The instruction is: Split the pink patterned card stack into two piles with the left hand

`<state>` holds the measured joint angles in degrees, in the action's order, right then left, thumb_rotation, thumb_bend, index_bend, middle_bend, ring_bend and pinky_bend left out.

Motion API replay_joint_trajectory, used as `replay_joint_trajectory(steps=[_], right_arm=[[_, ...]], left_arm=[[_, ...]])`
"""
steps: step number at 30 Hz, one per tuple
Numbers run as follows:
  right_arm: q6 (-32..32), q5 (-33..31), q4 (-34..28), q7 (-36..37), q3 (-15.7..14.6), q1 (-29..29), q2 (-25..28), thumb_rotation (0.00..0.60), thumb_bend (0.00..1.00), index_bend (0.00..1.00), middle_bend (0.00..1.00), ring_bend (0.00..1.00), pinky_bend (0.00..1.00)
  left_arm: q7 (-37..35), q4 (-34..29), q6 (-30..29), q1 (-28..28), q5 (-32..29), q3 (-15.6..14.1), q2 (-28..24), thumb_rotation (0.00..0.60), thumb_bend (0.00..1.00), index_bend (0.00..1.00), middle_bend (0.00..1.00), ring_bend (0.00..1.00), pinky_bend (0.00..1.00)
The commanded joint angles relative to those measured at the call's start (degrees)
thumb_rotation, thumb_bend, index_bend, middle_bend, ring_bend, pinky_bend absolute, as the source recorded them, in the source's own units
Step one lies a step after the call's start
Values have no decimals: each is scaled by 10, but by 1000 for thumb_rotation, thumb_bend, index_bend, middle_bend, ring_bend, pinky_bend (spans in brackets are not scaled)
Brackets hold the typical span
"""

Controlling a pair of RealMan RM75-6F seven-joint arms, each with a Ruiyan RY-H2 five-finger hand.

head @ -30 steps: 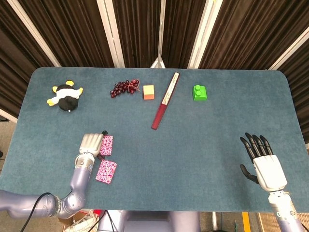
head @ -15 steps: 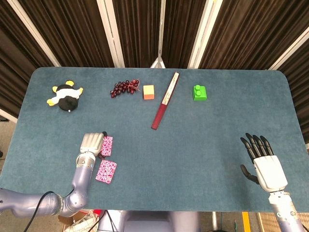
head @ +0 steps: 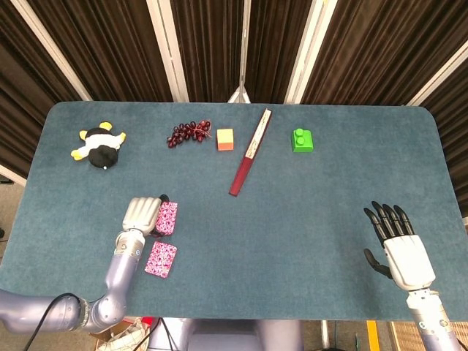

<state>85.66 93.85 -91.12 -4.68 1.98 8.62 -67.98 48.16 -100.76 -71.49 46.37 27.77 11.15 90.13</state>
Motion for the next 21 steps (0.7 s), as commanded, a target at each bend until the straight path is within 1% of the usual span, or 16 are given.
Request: replay_joint_trajectory(steps=[1, 6, 10, 15, 21], right_arm=[[0, 0, 0, 0, 0, -1, 0, 600, 369, 0, 0, 0, 36], [1, -2, 0, 0, 0, -1, 1, 600, 369, 0, 0, 0, 36], [0, -3, 0, 2, 1, -1, 2, 600, 369, 0, 0, 0, 36], [0, -2, 0, 0, 0, -1, 0, 600, 369, 0, 0, 0, 36], [-1, 0, -2, -5, 0, 0, -2, 600, 369, 0, 0, 0, 36]], left_arm=[[1, -24, -11, -5, 8, -3, -21, 600, 350, 387, 899, 892, 1000], [-4, -43, -16, -21, 16, -22, -54, 600, 350, 389, 899, 891, 1000], [-26, -54, -14, -50, 33, -55, -93, 600, 350, 389, 898, 891, 1000], [-61, -49, 6, -87, 61, -102, -134, 600, 350, 387, 898, 891, 1000], [-93, -33, 25, -117, 103, -140, -145, 600, 350, 373, 895, 891, 1000]])
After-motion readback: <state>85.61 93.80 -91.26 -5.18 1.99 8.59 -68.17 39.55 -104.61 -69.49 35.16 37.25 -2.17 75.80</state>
